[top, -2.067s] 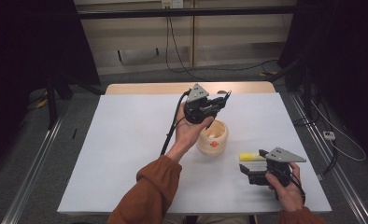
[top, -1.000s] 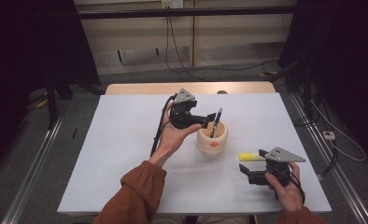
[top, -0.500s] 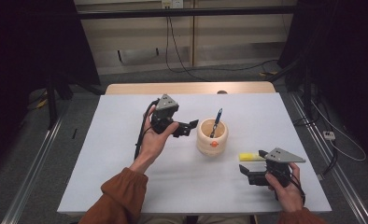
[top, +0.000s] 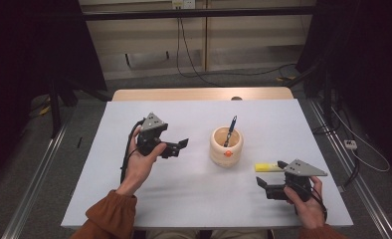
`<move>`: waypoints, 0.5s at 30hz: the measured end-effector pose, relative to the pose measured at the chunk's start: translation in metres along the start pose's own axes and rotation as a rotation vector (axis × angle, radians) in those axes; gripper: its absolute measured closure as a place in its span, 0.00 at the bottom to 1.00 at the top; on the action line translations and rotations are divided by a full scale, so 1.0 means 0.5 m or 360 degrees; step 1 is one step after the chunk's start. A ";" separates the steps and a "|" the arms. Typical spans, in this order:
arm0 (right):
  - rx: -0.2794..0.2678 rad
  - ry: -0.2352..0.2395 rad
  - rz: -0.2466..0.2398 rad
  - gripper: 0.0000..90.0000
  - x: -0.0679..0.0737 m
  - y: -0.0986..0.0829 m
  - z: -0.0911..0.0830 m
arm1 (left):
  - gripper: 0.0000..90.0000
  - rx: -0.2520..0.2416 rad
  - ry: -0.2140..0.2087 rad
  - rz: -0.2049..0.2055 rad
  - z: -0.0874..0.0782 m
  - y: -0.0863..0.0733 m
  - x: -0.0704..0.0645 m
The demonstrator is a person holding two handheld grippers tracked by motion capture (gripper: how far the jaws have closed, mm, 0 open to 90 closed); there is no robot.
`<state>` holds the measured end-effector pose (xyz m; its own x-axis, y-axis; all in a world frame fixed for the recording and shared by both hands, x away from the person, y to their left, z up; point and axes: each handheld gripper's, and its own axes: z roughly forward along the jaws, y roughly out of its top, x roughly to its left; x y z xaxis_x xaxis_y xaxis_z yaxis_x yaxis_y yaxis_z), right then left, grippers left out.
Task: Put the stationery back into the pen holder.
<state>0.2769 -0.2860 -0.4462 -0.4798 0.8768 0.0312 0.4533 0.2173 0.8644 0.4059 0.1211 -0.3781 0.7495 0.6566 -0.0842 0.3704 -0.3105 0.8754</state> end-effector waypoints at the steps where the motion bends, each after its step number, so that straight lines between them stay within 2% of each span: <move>1: -0.0005 0.0000 -0.0009 0.06 0.001 0.001 0.000 | 0.07 0.0004 0.0014 -0.0003 -0.005 -0.005 0.001; 4: -0.0017 -0.0012 -0.0030 0.07 0.000 0.004 -0.001 | 0.07 0.0007 0.0014 -0.0011 -0.023 -0.025 0.005; 6: -0.0015 -0.0024 -0.0016 0.09 -0.003 0.007 -0.002 | 0.07 0.0028 -0.0003 -0.0029 -0.035 -0.042 0.009; 8: -0.0017 0.0001 0.0006 0.09 -0.008 0.010 -0.004 | 0.08 0.0057 0.0028 -0.0011 -0.046 -0.060 0.012; 11: -0.0003 0.0021 0.0019 0.09 -0.015 0.014 -0.004 | 0.08 0.0067 0.0043 -0.0045 -0.063 -0.084 0.013; 13: 0.0010 0.0008 0.0018 0.09 -0.019 0.018 -0.003 | 0.08 0.0074 0.0073 -0.0037 -0.075 -0.096 0.010; 15: 0.0025 0.0006 0.0024 0.10 -0.022 0.021 -0.004 | 0.08 0.0083 0.0070 -0.0037 -0.086 -0.108 0.005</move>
<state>0.2855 -0.2941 -0.4365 -0.4757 0.8784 0.0460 0.4720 0.2109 0.8560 0.3641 0.1691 -0.4053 0.7157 0.6936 -0.0823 0.4166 -0.3293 0.8474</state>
